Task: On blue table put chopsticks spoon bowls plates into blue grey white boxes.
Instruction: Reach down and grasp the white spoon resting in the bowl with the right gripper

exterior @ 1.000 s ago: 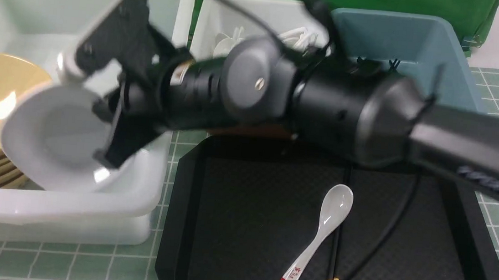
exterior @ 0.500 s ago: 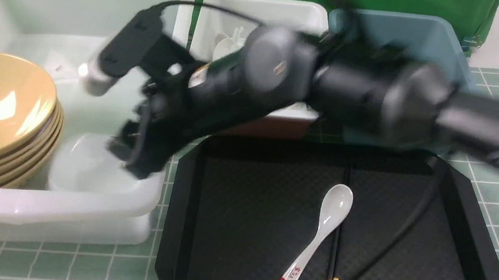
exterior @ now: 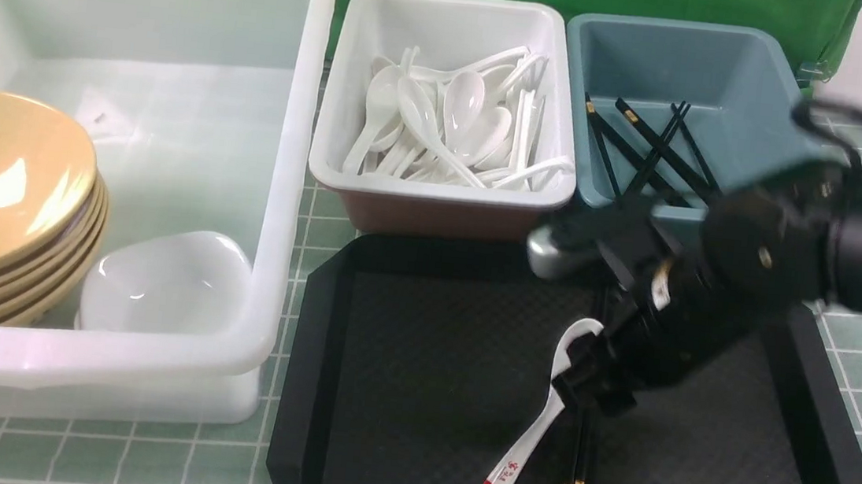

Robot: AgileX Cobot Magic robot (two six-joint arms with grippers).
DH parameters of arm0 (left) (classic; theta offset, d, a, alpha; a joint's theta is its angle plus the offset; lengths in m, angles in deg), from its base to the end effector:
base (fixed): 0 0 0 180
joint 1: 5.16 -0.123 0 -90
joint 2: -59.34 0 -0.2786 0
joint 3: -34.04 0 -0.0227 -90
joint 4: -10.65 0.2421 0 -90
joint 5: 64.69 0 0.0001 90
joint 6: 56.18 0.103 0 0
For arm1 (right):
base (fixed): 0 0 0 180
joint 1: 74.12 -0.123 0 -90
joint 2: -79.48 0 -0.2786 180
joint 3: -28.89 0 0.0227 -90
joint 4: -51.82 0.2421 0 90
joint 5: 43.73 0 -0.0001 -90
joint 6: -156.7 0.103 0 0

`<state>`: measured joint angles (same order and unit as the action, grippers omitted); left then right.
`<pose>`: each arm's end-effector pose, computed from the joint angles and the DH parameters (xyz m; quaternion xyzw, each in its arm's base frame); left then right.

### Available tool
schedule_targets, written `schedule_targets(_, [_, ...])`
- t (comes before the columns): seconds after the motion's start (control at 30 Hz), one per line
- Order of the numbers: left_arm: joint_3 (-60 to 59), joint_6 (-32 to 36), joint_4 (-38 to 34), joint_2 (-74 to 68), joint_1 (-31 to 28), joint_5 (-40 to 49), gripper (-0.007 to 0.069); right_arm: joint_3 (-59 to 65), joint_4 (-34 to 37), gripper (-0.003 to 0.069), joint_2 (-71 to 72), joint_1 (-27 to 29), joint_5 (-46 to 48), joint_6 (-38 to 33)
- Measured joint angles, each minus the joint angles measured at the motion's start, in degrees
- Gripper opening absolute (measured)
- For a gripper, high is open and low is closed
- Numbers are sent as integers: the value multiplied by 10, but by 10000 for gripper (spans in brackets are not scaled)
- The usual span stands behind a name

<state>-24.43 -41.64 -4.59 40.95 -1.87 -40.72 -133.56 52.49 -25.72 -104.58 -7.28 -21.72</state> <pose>0.0663 -0.0149 0.2700 0.0600 0.7638 -0.0562 0.6402 0.2801 0.1656 0.1837 -0.2414 0.9535 0.0539 0.1723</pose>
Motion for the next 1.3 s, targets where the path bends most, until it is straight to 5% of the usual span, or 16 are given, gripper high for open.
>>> schedule_targets(0.33, [0, 0, 0, 0, 0, 0, 4, 8, 5, 442, -30, 14, -120, 17])
schedule_targets(0.43, [0, 0, 0, 0, 0, 0, 4, 8, 11, 333, -40, 12, -119, 17])
schedule_targets(0.57, [0, 0, 2, 0, 0, -1, 4, -16, 13, 94, -11, 12, -96, 10])
schedule_targets(0.67, [0, 0, 2, 0, 0, -1, 4, -50, 13, 38, 28, 12, -85, 4])
schedule_targets(0.93, [0, 0, 6, 0, 0, -4, 4, -161, 13, 36, 64, 12, -89, -16])
schedule_targets(1.07, [0, 0, 7, 0, 0, -4, 4, -174, 12, 60, 41, 13, -3, -37])
schedule_targets(1.3, [-32, 1, 7, 0, 0, -55, 4, -104, 12, 304, -24, 13, -4, -63])
